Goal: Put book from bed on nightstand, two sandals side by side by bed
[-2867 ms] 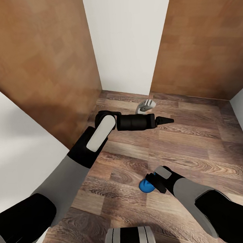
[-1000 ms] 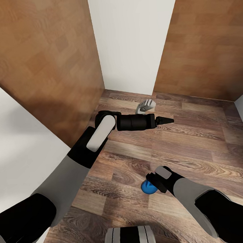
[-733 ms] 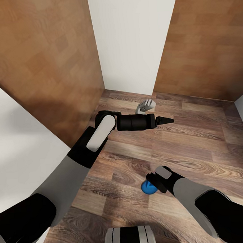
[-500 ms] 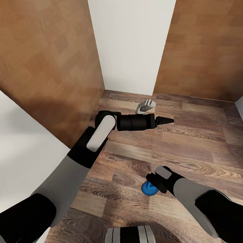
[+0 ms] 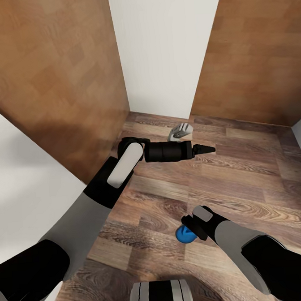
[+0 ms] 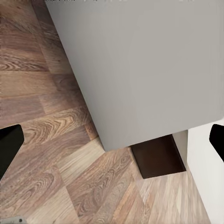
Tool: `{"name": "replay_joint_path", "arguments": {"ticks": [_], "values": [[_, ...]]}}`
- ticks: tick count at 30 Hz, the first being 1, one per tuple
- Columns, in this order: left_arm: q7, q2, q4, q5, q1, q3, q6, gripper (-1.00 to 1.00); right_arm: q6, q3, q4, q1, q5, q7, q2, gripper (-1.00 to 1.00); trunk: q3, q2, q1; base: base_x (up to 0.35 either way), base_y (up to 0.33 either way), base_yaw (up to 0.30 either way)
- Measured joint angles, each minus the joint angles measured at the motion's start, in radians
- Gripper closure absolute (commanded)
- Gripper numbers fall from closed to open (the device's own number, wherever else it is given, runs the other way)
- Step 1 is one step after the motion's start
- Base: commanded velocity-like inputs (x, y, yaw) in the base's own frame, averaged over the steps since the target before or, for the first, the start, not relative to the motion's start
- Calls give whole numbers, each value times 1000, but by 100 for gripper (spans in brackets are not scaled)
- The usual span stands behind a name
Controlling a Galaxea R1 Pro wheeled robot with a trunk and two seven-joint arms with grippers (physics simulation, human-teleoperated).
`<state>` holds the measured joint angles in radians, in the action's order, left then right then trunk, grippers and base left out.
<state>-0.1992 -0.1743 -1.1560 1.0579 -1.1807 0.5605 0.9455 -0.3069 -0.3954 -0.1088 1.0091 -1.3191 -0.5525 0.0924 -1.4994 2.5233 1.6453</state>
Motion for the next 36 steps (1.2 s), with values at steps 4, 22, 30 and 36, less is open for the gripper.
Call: {"name": "replay_joint_path", "arguments": {"ticks": [4, 22, 30, 36], "values": [[1, 0, 0, 0, 0, 0, 0, -100, 0, 0, 0, 0, -1, -21, 0, -100, 0, 0, 0, 153, 40, 0], [1, 0, 0, 0, 0, 0, 0, -100, 1, 1, 0, 0, -2, -31, -1, -100, 0, 0, 0, 27, 7, 0], [1, 0, 0, 0, 0, 0, 0, -100, 1, 1, 0, 0, -2, -32, 0, -100, 0, 0, 0, 1, 0, 0], [2, 0, 0, 0, 0, 0, 0, -100, 1, 2, 0, 0, -2, -33, 0, -100, 0, 0, 0, 0, 0, 0]]}}
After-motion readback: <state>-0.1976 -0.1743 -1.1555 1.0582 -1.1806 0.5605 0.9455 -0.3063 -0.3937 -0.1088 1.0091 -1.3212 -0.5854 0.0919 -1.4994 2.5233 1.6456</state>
